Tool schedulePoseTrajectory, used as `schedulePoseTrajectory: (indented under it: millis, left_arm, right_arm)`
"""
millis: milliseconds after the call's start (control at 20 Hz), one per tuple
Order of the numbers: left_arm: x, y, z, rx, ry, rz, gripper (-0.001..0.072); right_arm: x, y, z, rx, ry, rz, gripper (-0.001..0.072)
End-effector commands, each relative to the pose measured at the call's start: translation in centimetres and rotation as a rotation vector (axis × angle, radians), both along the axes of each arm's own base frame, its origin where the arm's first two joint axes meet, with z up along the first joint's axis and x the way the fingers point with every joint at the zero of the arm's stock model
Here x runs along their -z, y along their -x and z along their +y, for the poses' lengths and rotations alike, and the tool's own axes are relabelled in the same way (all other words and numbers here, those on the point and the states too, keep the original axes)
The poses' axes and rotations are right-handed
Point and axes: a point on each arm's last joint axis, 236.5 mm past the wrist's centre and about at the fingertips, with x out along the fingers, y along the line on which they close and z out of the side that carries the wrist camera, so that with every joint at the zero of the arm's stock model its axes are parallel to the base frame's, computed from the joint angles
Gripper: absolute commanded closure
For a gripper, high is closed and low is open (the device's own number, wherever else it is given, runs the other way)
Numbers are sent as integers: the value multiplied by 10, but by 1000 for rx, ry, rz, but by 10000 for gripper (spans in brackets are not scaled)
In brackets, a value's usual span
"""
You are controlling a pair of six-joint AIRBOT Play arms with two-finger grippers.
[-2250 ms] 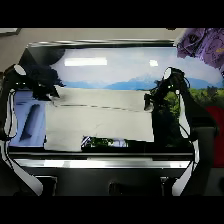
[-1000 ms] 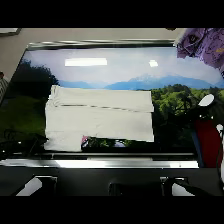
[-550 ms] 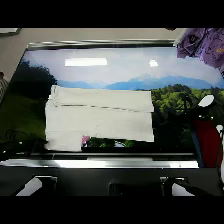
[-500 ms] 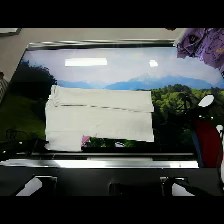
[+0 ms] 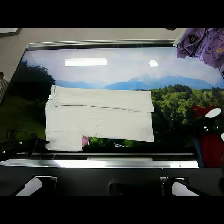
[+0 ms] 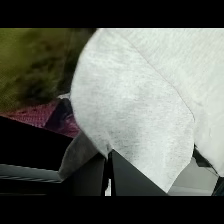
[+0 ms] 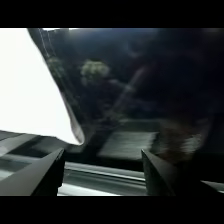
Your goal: Fold the clothes and pants, and hang the long-sleeved shirts on hangers.
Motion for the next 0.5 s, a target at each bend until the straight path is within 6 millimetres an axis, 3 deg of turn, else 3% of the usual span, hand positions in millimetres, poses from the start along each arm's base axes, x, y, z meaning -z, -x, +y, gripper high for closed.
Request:
schedulePoseTrajectory:
  millis: [0,450]
  left_arm:
    - [-1,0,0,3,2,-2,690]
    - [-2,1,-2,6,8,0,689]
  right_arm:
    - [14,14,24,50,-119,10,149]
    - [30,0,81,7,-131,-68,173]
